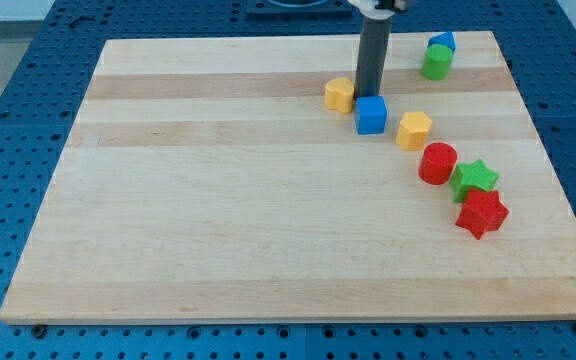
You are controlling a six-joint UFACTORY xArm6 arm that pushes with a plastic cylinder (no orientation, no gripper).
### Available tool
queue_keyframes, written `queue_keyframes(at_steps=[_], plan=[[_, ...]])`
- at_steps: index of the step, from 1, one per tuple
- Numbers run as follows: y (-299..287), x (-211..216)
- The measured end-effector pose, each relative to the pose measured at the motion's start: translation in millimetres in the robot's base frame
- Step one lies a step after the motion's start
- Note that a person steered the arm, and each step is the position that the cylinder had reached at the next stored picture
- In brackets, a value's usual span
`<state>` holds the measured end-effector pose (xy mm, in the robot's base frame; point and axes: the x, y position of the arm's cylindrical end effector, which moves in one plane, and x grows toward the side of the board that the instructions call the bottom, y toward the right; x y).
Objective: Move yellow heart towards the center
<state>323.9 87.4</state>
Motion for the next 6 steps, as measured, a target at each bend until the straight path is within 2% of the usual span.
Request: queue_keyframes(at_steps=[1, 2, 6], plan=[[0, -23], [-14, -24], [-25, -2]])
